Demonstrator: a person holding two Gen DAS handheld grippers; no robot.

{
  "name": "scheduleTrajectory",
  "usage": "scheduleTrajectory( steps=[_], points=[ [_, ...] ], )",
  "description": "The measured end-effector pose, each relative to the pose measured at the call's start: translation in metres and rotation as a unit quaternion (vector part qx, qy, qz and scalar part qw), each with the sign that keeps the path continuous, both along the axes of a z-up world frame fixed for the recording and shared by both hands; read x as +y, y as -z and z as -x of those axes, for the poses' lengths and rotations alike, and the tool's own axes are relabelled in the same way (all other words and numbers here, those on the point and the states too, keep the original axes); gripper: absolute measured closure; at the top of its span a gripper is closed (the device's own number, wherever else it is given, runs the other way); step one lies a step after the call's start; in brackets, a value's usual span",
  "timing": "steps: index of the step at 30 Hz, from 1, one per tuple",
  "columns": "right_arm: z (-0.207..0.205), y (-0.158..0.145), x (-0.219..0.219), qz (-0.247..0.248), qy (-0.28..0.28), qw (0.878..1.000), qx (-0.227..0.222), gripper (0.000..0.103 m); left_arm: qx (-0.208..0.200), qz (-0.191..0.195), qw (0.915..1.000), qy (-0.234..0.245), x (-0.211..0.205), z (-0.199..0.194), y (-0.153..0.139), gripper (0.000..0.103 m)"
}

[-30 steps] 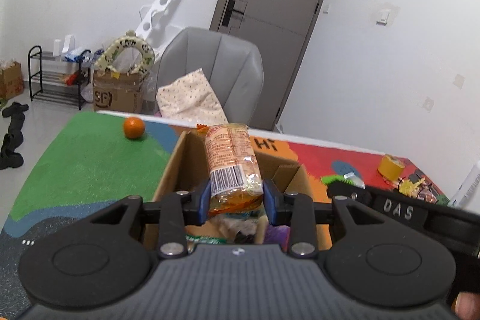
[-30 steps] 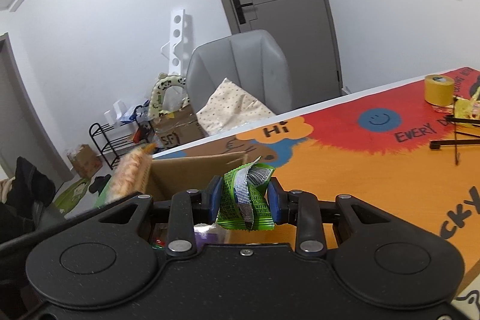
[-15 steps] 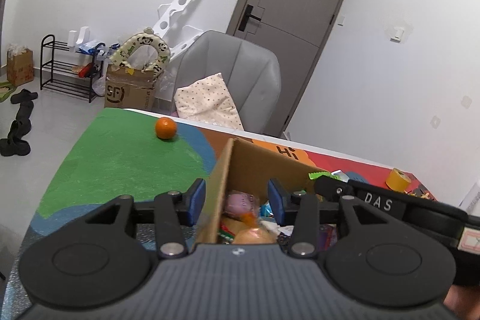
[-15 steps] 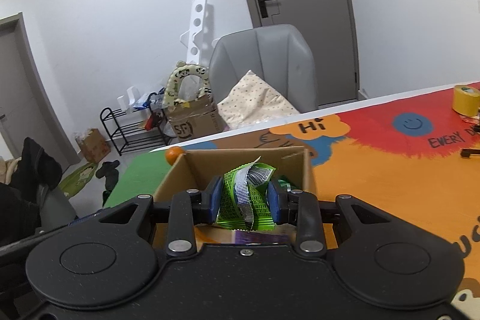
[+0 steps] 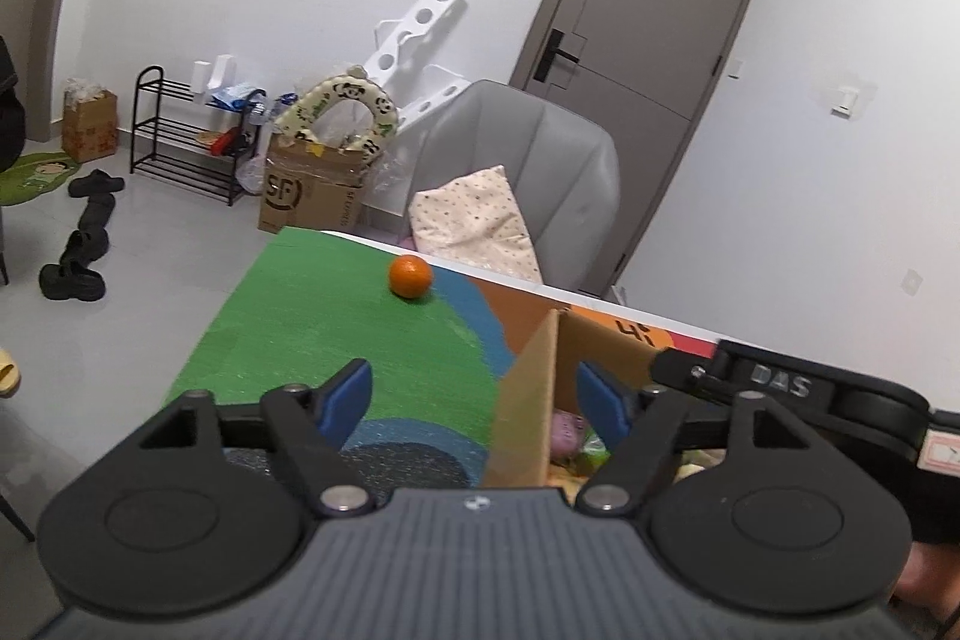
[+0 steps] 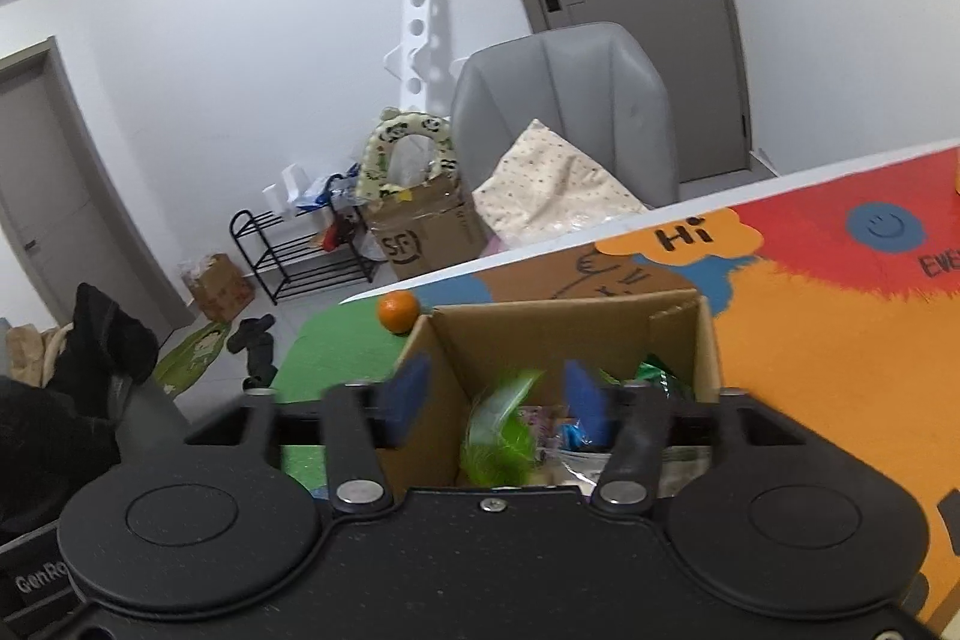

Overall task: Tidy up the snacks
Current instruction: 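Open both tools to drop the wafer pack and green candy into the box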

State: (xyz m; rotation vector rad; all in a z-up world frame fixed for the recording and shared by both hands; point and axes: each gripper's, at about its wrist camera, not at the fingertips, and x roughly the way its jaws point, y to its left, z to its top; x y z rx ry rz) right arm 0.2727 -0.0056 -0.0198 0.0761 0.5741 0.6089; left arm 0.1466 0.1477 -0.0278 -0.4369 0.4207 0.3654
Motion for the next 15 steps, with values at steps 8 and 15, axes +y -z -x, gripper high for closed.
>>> scheduleTrajectory(
  steps=[8, 15],
  points=[
    [0.008, -0.001, -0.021, -0.001, 0.016, 1.0, 0.004, 0.022, 0.014, -0.004, 0.9998, -0.01, -0.007, -0.005, 0.003, 0.015],
    [0.016, -0.005, -0.043, 0.001, 0.028, 1.0, -0.003, 0.006, 0.016, -0.018, 0.9997, -0.006, -0.024, -0.004, 0.0, 0.007]
  ],
)
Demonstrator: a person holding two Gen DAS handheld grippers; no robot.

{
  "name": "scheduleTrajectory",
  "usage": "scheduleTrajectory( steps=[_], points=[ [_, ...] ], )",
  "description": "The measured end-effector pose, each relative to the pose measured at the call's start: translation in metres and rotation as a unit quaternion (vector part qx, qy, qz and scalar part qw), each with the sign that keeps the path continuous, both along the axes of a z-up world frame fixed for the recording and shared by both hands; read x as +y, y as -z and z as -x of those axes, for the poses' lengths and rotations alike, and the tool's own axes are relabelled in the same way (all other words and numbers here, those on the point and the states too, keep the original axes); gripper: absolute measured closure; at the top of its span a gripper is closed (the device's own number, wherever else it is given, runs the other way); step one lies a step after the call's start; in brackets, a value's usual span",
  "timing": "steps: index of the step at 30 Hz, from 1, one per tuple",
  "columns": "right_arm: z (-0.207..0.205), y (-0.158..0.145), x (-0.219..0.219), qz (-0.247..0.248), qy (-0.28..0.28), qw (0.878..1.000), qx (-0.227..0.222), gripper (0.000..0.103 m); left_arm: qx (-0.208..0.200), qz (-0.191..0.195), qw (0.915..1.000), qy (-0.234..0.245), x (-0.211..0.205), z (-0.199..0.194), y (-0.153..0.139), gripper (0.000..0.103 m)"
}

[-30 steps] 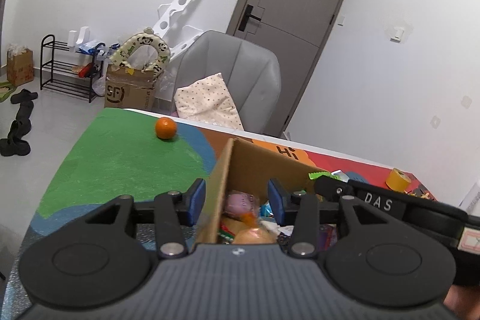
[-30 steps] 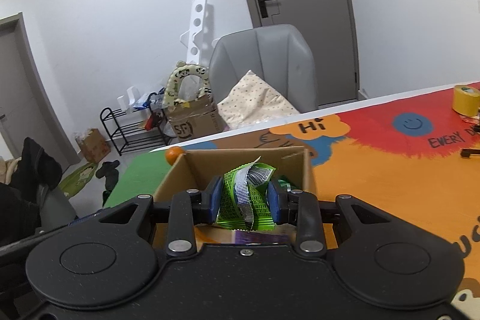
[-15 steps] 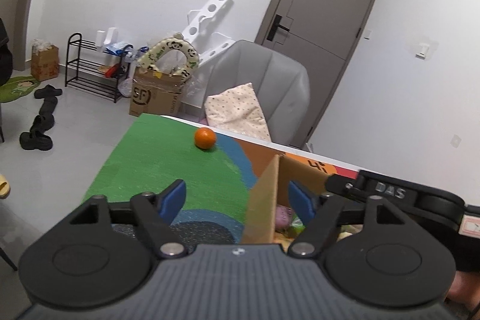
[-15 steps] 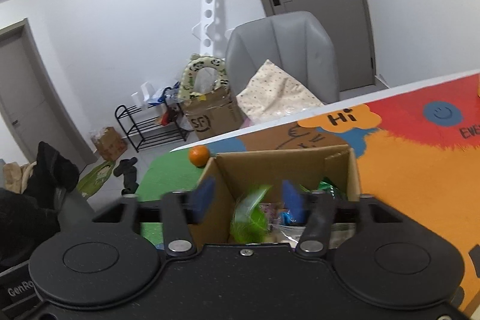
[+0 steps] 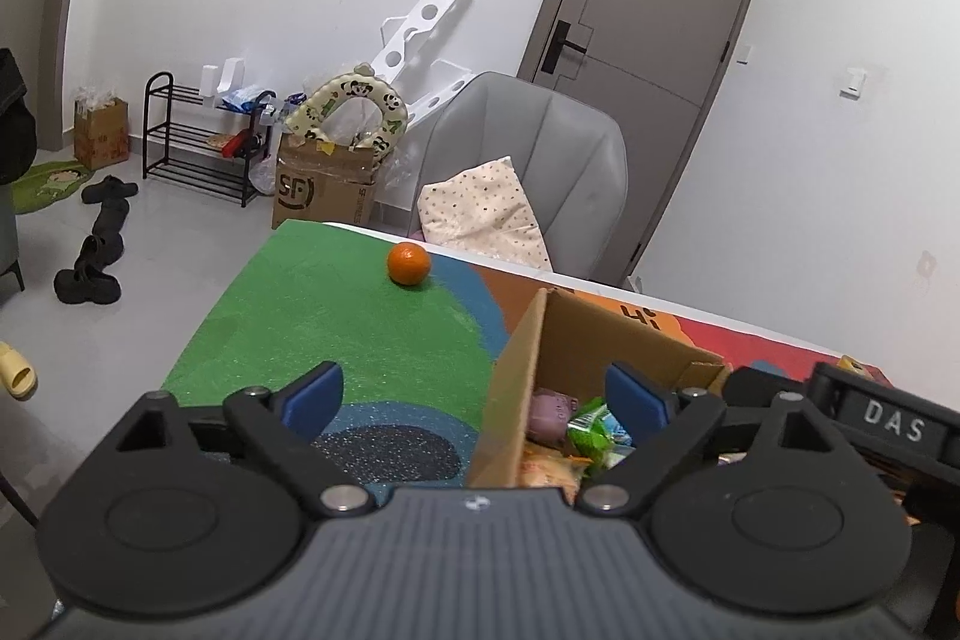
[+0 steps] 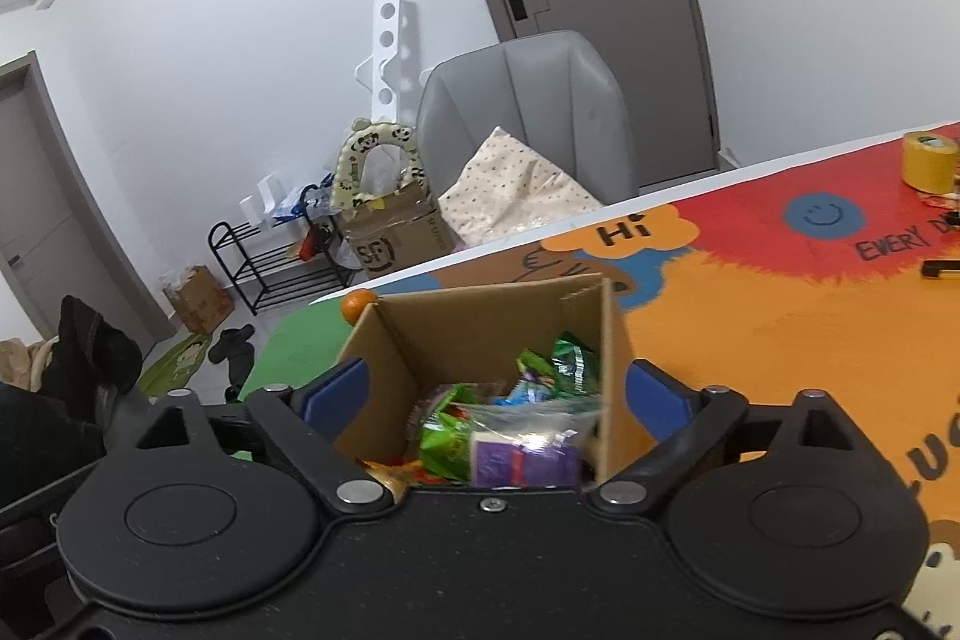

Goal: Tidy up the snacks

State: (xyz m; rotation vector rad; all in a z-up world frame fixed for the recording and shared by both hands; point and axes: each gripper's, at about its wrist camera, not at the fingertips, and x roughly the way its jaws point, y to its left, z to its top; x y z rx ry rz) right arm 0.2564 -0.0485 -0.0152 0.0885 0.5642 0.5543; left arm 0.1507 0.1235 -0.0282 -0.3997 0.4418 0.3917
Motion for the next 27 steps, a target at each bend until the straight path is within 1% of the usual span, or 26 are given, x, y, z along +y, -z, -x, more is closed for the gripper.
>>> scheduleTrajectory(
  steps=[4, 6, 11, 17, 27],
  points=[
    [0.007, -0.001, -0.017, 0.001, 0.019, 1.0, -0.01, 0.001, -0.003, -0.01, 0.9999, 0.006, -0.01, 0.002, -0.001, 0.004],
    [0.009, 0.0, -0.026, 0.002, 0.028, 1.0, -0.011, 0.0, 0.001, -0.01, 0.9998, 0.018, -0.016, 0.002, -0.002, 0.001],
    [0.014, 0.002, -0.048, 0.002, 0.048, 0.999, -0.003, 0.0, 0.015, -0.005, 0.9987, 0.049, -0.031, 0.003, -0.004, 0.0],
    [0.025, 0.001, -0.07, 0.001, 0.061, 0.998, -0.005, 0.0, 0.024, -0.019, 0.998, 0.055, -0.048, 0.008, -0.011, 0.0],
    [0.045, -0.007, -0.1, 0.004, 0.069, 0.997, -0.015, 0.0, 0.022, -0.041, 0.9962, 0.073, -0.07, 0.022, -0.022, 0.0]
  ],
)
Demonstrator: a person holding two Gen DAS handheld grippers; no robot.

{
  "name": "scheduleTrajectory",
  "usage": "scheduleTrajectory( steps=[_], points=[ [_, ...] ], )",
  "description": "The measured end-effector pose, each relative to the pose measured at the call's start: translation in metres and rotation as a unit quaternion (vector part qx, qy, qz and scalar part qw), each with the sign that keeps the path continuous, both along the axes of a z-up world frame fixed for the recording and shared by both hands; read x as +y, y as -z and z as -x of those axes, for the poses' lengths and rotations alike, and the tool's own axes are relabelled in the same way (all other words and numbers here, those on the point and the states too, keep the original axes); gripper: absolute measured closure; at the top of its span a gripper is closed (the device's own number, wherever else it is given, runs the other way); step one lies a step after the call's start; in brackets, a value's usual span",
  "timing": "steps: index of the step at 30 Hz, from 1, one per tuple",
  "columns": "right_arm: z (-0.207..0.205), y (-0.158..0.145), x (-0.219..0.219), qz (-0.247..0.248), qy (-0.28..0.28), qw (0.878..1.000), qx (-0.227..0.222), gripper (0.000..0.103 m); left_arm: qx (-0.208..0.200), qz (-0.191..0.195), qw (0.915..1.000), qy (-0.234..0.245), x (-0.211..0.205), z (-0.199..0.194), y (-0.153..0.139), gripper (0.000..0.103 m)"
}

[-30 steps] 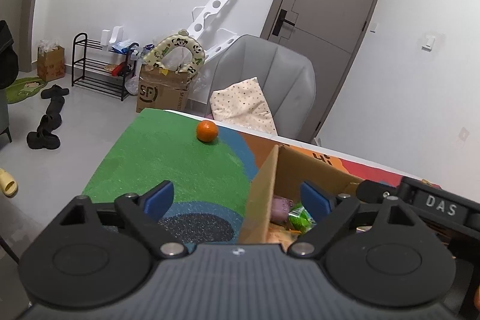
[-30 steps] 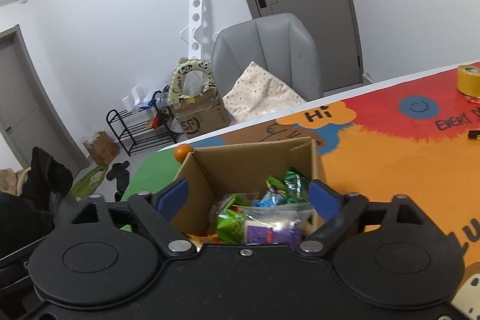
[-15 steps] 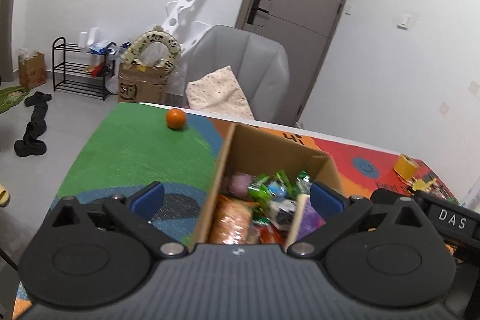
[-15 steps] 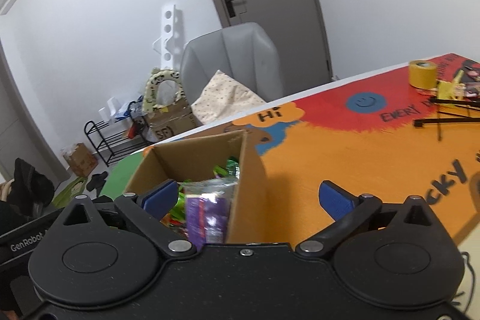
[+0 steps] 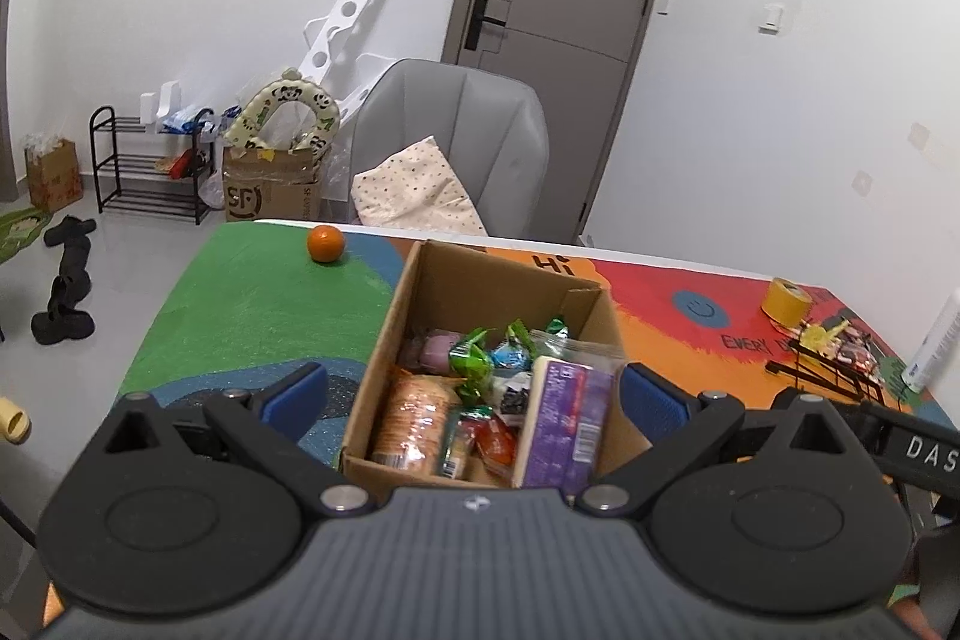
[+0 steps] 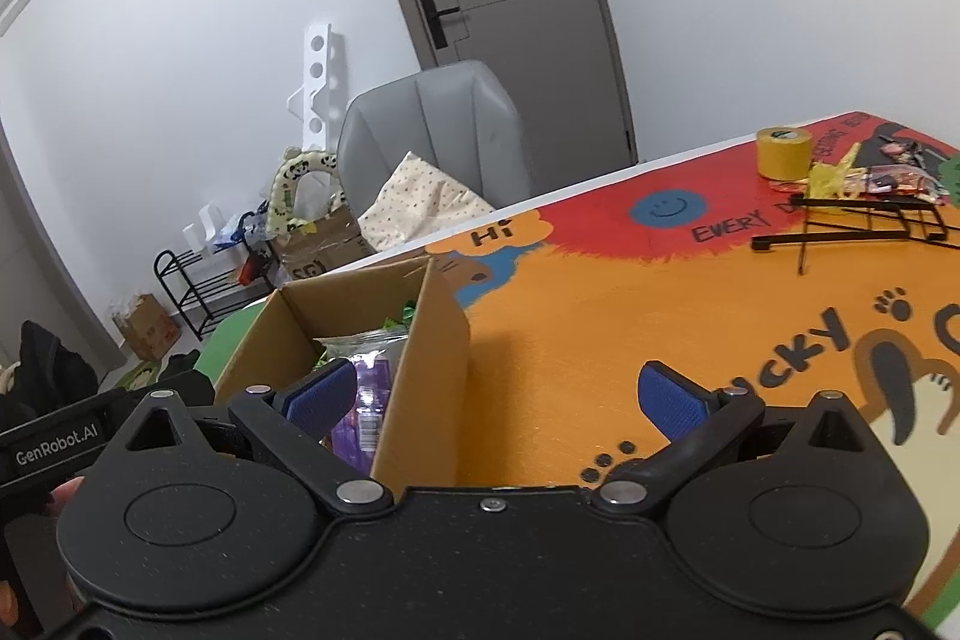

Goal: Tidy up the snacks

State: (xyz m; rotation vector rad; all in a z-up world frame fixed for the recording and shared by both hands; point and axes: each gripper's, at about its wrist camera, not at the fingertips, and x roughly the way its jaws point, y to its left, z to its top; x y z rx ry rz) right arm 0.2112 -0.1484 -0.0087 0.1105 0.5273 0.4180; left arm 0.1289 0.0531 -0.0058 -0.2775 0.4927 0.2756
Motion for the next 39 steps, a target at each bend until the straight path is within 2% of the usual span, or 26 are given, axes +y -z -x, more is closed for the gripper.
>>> scheduleTrajectory(
  steps=[7, 18, 28, 39],
  points=[
    [0.014, -0.006, -0.02, -0.006, 0.005, 1.0, -0.015, 0.0, -0.009, -0.014, 0.9998, 0.01, -0.013, 0.013, -0.013, 0.0],
    [0.036, -0.017, -0.052, -0.017, -0.001, 1.0, -0.009, 0.0, -0.014, -0.039, 0.9987, 0.029, -0.034, 0.04, -0.028, 0.0],
    [0.067, -0.029, -0.06, 0.019, -0.012, 0.999, -0.036, 0.0, -0.024, -0.057, 0.9973, 0.041, -0.038, 0.071, -0.042, 0.0],
    [0.086, -0.025, -0.061, 0.049, -0.024, 0.997, -0.046, 0.0, -0.002, -0.061, 0.9974, 0.039, -0.023, 0.091, -0.033, 0.0]
  ],
)
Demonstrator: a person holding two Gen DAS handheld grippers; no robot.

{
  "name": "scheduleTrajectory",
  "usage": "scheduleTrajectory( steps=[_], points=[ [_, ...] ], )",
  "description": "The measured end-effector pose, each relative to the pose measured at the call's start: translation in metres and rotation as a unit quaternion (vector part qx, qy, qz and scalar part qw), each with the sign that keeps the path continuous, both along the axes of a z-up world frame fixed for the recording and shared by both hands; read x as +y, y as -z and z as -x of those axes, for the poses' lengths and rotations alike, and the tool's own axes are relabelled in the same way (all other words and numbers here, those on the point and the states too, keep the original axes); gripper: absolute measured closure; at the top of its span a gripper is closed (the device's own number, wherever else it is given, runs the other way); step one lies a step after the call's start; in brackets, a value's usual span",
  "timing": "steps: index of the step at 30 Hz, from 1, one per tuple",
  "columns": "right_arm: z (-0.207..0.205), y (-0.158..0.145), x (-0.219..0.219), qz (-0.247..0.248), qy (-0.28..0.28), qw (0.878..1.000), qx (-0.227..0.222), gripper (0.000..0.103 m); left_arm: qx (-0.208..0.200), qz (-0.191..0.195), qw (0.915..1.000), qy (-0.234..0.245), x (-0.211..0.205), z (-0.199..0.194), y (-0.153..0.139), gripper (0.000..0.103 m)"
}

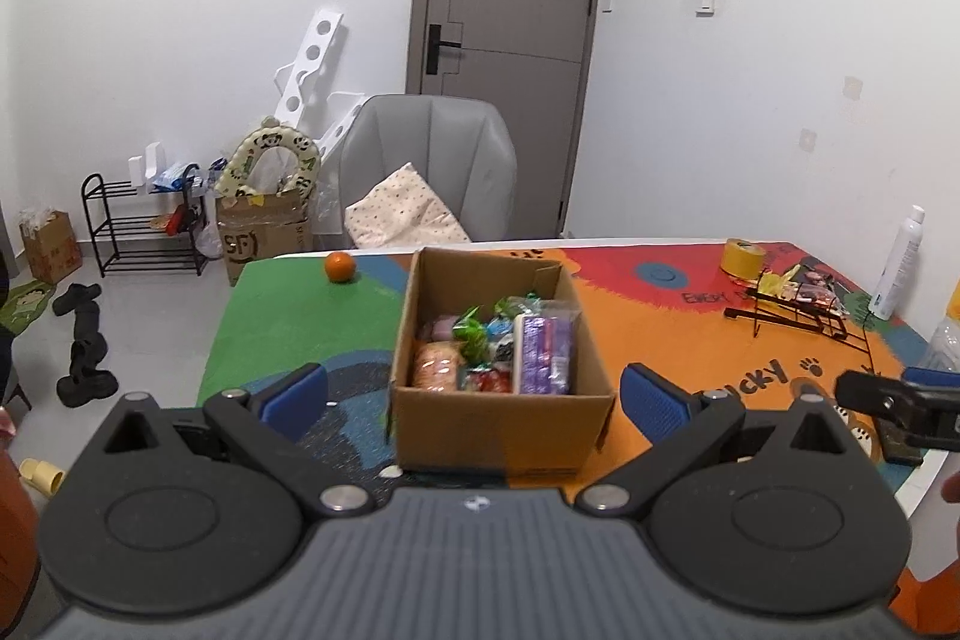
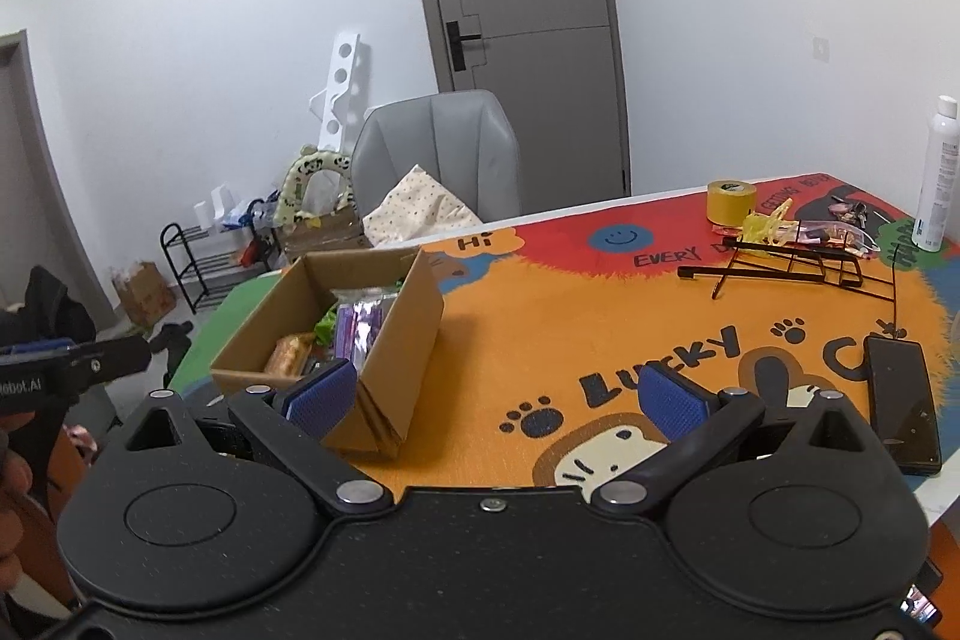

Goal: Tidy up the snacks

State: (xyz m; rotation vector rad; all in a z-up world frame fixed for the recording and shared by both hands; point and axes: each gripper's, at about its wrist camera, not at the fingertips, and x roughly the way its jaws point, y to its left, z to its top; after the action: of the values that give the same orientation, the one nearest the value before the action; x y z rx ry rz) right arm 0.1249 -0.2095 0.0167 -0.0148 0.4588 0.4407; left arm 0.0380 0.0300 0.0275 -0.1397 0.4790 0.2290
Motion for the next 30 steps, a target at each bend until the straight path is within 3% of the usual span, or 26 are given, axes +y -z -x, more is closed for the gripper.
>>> scheduleTrajectory(
  steps=[30],
  points=[
    [0.01, 0.005, -0.012, 0.009, 0.013, 1.0, 0.003, 0.0, 0.012, -0.011, 0.9999, 0.004, 0.008, 0.009, 0.007, 0.0]
  ],
)
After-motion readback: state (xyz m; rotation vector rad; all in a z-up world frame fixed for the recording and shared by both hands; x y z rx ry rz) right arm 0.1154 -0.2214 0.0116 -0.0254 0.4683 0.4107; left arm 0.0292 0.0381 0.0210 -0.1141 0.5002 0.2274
